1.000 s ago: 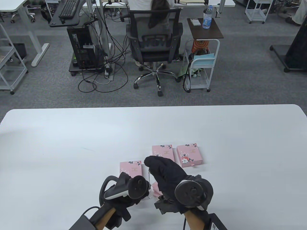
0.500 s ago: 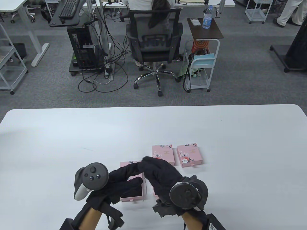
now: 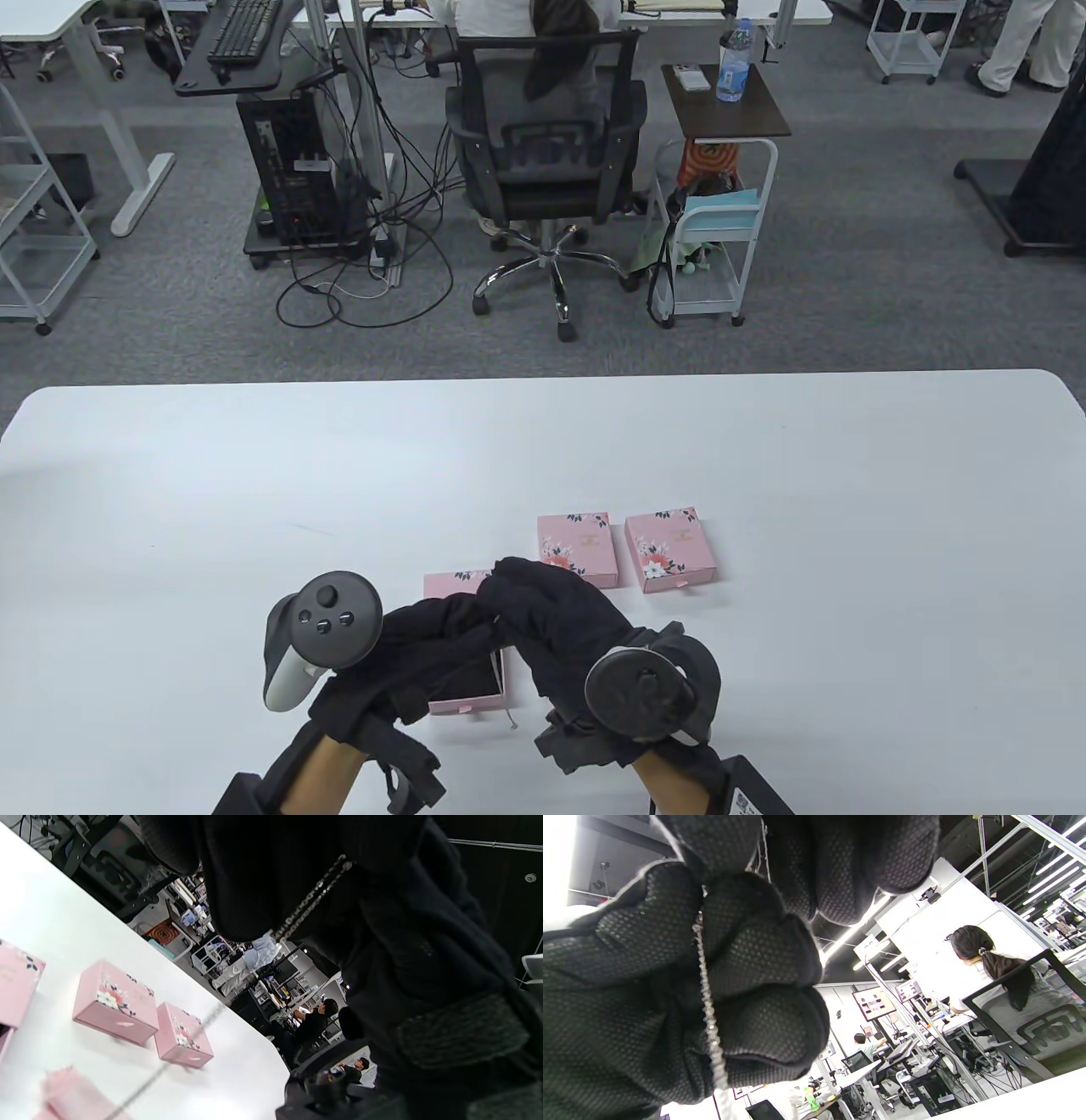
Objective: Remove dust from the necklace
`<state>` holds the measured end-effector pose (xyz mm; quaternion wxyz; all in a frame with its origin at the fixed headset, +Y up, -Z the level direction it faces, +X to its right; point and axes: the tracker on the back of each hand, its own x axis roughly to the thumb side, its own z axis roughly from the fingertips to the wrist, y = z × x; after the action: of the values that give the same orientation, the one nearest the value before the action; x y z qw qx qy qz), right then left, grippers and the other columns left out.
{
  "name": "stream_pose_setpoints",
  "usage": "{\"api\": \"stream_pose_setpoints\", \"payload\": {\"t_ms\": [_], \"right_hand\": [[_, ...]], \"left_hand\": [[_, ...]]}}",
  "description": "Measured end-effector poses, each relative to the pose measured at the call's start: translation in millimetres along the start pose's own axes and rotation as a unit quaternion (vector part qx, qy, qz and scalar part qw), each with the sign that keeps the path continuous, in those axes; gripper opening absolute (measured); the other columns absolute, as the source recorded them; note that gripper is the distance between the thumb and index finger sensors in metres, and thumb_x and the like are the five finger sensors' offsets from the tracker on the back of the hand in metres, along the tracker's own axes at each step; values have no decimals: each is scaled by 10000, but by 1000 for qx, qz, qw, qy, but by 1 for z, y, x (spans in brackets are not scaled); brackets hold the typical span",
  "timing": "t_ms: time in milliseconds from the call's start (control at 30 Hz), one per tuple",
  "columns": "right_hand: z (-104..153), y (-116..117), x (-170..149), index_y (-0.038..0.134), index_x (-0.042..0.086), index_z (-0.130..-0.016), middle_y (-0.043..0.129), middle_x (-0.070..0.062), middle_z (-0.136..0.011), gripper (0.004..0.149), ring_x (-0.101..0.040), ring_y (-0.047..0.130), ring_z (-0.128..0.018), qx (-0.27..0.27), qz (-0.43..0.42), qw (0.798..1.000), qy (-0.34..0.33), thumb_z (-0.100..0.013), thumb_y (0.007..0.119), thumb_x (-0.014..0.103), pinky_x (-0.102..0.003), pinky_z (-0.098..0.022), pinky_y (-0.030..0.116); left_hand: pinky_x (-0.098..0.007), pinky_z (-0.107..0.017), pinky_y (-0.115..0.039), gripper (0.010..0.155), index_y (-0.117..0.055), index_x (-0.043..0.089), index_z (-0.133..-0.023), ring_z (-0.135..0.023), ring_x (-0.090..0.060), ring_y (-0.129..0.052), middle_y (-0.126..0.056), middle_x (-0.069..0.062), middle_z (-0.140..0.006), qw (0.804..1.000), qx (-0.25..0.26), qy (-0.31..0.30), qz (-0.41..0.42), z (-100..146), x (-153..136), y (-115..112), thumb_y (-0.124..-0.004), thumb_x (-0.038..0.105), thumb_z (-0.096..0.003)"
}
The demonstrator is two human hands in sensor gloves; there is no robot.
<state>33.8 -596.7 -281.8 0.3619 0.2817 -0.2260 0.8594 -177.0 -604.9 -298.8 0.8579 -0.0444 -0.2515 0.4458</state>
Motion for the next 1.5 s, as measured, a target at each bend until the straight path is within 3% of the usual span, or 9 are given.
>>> {"api": "stream_pose_setpoints", "payload": {"t_ms": [300,567,767,967,1067,1200,1367,1467,1500], "right_hand": [[-3,2,-16,695,286,-982,760,-129,-1025,460,-384,808,-893,2,13,998,54,-534,710,391,-482,-687,666],[-2,32,-68,692,251,-983,775,-131,-1000,474,-374,831,-859,40,110,971,210,-530,726,387,-462,-673,680],[10,69,-110,706,245,-971,790,-130,-984,460,-372,845,-840,153,204,917,306,-529,731,372,-456,-663,689],[27,105,-135,706,243,-975,766,-146,-1008,461,-392,814,-871,285,296,846,339,-528,733,355,-475,-682,666],[32,116,-140,680,222,-994,664,-169,-1058,513,-423,728,-926,353,301,817,342,-511,755,379,-497,-708,624],[35,123,-141,614,183,-980,518,-196,-1096,519,-454,585,-975,370,291,812,345,-507,769,327,-507,-729,575],[33,121,-140,702,204,-894,568,-167,-1086,411,-429,624,-975,355,286,821,343,-498,775,288,-495,-720,601],[26,108,-136,713,213,-890,616,-156,-1069,405,-416,677,-951,350,242,838,343,-497,773,292,-484,-704,628],[21,101,-133,713,218,-890,622,-158,-1066,402,-415,687,-945,332,218,852,341,-499,771,293,-482,-701,634]], "left_hand": [[-526,-776,-604,409,-824,297,-898,-833,-249,-982,-967,42,-902,997,64,7,-51,7,6,8,-687,426,-535],[-529,-777,-601,408,-823,294,-899,-834,-253,-980,-964,40,-905,994,87,13,-63,9,5,12,-688,422,-536],[-531,-777,-600,407,-826,294,-897,-833,-254,-981,-968,39,-902,994,93,12,-61,11,5,15,-688,424,-537],[-532,-778,-598,407,-825,294,-898,-836,-253,-979,-967,36,-903,994,88,8,-62,11,5,15,-688,425,-538],[-533,-778,-597,407,-825,294,-899,-836,-253,-979,-967,38,-904,994,86,7,-64,11,5,15,-687,425,-539],[-534,-780,-593,407,-826,295,-898,-838,-255,-977,-967,39,-904,995,81,6,-65,11,5,15,-688,426,-537],[-534,-780,-593,407,-827,294,-898,-839,-256,-977,-966,37,-906,994,89,9,-67,13,5,19,-689,425,-538],[-535,-780,-592,409,-827,293,-899,-838,-258,-977,-965,36,-906,993,98,10,-71,14,5,21,-690,426,-538],[-536,-781,-590,409,-827,294,-900,-841,-257,-975,-965,35,-907,992,103,10,-76,14,5,22,-690,427,-538]]}}
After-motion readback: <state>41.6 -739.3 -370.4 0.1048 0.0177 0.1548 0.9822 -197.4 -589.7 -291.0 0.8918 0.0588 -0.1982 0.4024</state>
